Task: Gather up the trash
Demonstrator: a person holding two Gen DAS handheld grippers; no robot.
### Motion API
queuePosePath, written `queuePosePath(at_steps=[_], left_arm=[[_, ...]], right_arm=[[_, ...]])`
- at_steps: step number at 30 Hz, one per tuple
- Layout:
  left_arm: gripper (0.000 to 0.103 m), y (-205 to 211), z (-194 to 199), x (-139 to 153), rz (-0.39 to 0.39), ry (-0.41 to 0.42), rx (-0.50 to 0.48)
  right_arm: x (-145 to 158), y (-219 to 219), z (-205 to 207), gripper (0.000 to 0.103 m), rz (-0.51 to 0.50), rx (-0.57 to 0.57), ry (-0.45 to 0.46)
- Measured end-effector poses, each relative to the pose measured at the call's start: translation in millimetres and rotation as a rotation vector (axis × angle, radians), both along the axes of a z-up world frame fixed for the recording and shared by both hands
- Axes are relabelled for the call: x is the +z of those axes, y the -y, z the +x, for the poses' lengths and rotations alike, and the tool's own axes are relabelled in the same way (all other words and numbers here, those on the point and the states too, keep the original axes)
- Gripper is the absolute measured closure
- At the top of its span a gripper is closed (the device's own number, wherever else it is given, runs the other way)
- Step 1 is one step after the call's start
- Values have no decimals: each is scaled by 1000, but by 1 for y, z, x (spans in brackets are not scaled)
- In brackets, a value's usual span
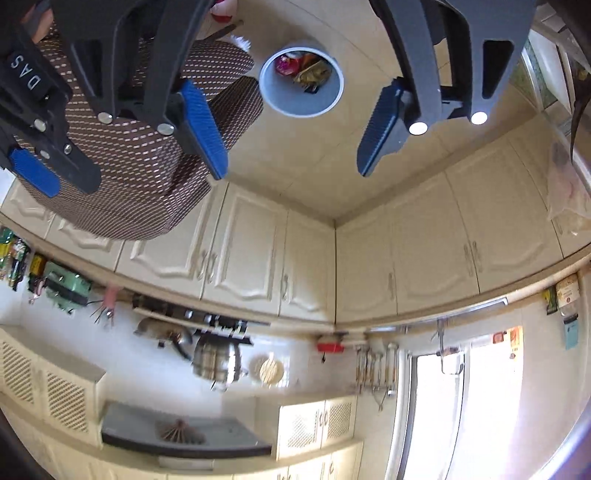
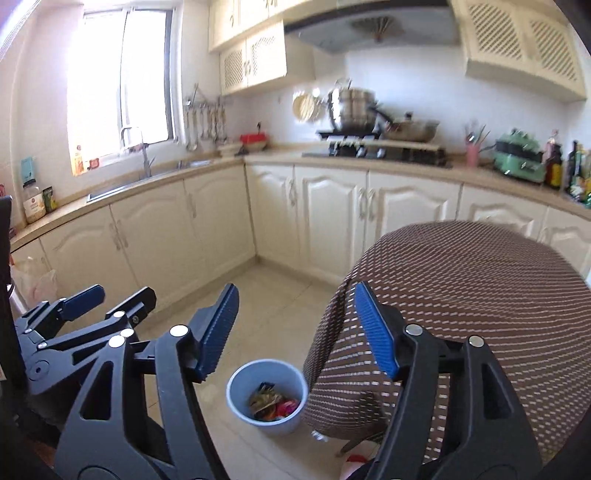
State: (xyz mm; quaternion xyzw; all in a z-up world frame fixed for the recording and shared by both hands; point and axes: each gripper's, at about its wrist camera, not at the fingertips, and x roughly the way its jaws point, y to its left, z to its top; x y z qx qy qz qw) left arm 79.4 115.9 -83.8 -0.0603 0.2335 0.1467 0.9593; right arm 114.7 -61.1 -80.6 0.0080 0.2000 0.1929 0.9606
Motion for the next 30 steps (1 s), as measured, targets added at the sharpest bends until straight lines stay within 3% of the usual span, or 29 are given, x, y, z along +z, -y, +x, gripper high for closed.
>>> queuePosePath(at_steps=[10, 30], left_arm=[[28, 41, -25, 26, 72, 112, -57], [28, 69, -35, 25, 115, 162, -81]], right_arm=[[16, 45, -37, 30, 7, -89, 128], [9, 63, -49, 27, 26, -138, 164]])
